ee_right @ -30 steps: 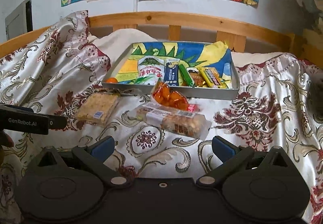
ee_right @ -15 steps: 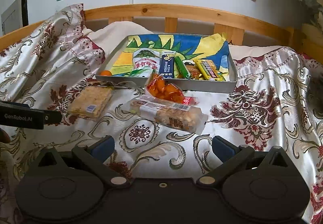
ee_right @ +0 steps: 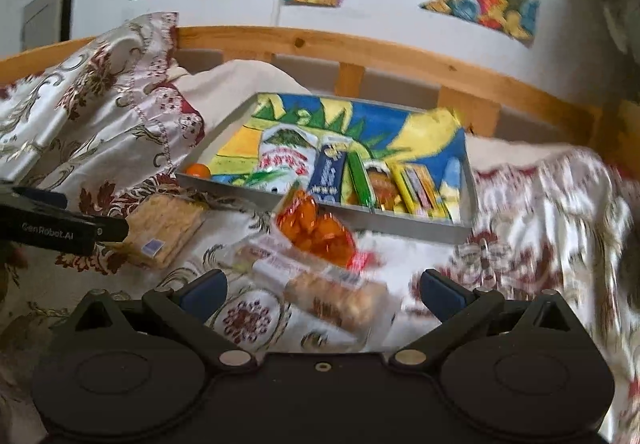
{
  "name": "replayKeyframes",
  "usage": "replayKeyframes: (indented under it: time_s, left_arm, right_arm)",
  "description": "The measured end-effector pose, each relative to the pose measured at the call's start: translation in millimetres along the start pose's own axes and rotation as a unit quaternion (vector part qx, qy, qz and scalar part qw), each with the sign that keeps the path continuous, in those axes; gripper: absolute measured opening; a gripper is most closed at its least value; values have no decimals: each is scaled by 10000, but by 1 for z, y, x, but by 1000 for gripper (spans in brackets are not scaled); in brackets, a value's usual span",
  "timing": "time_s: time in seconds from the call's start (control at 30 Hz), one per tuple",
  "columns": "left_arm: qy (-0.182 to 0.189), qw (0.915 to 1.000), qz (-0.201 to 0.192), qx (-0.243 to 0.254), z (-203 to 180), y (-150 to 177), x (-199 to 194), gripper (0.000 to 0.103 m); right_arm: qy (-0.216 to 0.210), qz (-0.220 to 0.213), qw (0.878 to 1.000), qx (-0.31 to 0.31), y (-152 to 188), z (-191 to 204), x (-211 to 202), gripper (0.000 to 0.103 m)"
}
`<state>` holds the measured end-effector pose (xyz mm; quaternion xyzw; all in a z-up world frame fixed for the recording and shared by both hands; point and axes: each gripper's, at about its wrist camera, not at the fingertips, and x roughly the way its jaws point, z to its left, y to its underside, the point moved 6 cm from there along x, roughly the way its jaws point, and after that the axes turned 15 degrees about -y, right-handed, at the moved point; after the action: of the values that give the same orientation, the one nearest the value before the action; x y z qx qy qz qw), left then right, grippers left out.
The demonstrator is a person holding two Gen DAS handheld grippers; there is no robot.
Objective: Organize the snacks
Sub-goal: 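Move the left tool toward the puffed-rice bar while the right tool approaches the clear bread pack, then grasp the puffed-rice bar with the left tool while the right tool grasps the clear bread pack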
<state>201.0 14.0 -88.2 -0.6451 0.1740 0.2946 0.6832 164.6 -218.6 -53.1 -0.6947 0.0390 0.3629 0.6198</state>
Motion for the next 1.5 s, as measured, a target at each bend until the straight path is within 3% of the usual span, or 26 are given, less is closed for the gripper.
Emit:
replayKeyframes:
  time_s: [0.2, 0.6, 1.03, 1.5]
  left_arm:
    - [309, 9991, 298, -63, -6, -1, 20, 102]
    - [477, 9975, 512, 20, -24, -5, 42, 102]
    - [439, 9965, 586, 410, -43, -1, 57, 102]
    - [322, 9956, 584, 652, -49, 1, 52, 95]
  right_arm:
    - [-322, 112, 9991, -265, -9, -18, 24, 102]
    - [-689, 569, 9933, -736, -6, -21, 59, 102]
    - [-783, 1037, 9866, -984, 11, -19, 76, 95]
    - [-645, 927, 9912, -696, 14, -19, 68, 82]
